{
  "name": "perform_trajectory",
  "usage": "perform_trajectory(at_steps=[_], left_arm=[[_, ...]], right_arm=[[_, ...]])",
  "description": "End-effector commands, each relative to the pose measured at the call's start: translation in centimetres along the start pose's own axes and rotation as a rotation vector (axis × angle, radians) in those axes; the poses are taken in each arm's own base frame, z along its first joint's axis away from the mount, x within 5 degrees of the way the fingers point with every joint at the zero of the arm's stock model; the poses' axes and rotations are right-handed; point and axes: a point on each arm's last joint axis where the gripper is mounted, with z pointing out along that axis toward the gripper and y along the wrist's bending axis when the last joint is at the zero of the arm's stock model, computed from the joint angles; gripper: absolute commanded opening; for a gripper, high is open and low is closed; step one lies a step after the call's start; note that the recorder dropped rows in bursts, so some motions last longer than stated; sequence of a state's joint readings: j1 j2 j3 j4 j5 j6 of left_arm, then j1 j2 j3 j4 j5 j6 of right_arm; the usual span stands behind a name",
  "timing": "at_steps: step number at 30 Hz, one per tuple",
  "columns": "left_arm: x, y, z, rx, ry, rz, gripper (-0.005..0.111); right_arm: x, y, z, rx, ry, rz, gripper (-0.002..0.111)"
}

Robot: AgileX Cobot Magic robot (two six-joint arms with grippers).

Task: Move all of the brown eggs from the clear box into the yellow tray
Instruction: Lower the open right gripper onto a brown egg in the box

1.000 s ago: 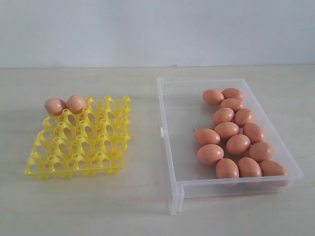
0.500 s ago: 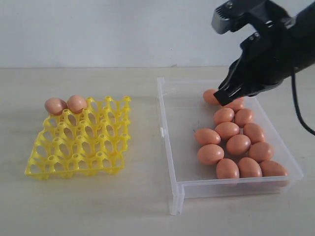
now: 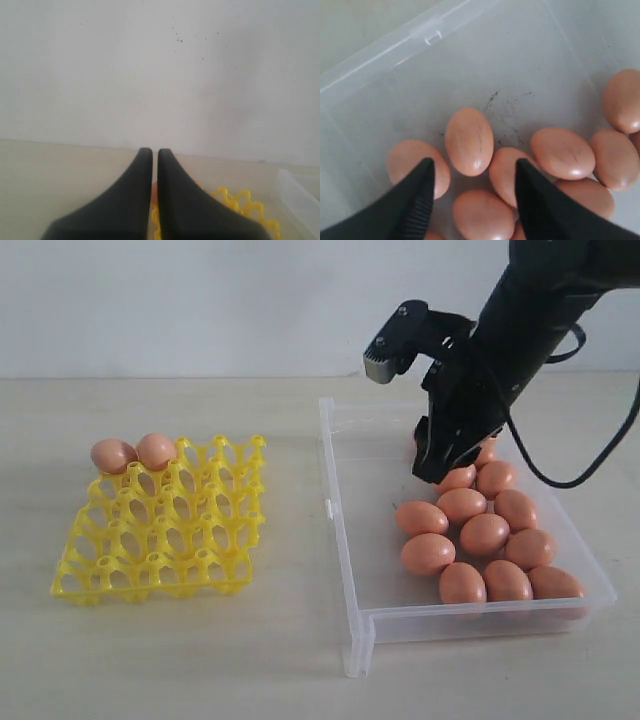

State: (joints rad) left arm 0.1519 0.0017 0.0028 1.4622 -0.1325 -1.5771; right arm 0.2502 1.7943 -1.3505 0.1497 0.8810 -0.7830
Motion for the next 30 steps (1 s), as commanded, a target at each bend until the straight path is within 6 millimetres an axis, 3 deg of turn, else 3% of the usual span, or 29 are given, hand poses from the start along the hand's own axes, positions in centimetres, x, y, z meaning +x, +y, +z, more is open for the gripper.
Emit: perform_trajectory(at_steps=[1, 9, 18, 23, 30], left_arm=[[-0.1, -0.1, 0.0, 0.008, -0.004, 0.01, 0.004], [-0.1, -0.1, 0.0, 0.007, -0.004, 0.014, 0.004], [-0.1, -0.1, 0.0, 0.007, -0.004, 0.018, 0.004], [-0.1, -0.1, 0.0, 0.007, -0.004, 0.018, 0.004], [-0.1, -0.1, 0.0, 0.007, -0.004, 0.018, 0.004]], right_arm=[[-0.6, -1.0, 2.6, 0.05, -0.03, 0.018, 0.058], [-0.2, -1.7, 6.5, 0.026, 0.054, -0.014, 0.058], [-0.1, -1.5, 6.9, -0.008, 0.071, -0.001, 0.058], [0.1, -1.1, 9.8, -0.061, 0.07, 0.131, 0.058], [0.4, -1.2, 10.9, -0.061, 0.084, 0.211, 0.058]])
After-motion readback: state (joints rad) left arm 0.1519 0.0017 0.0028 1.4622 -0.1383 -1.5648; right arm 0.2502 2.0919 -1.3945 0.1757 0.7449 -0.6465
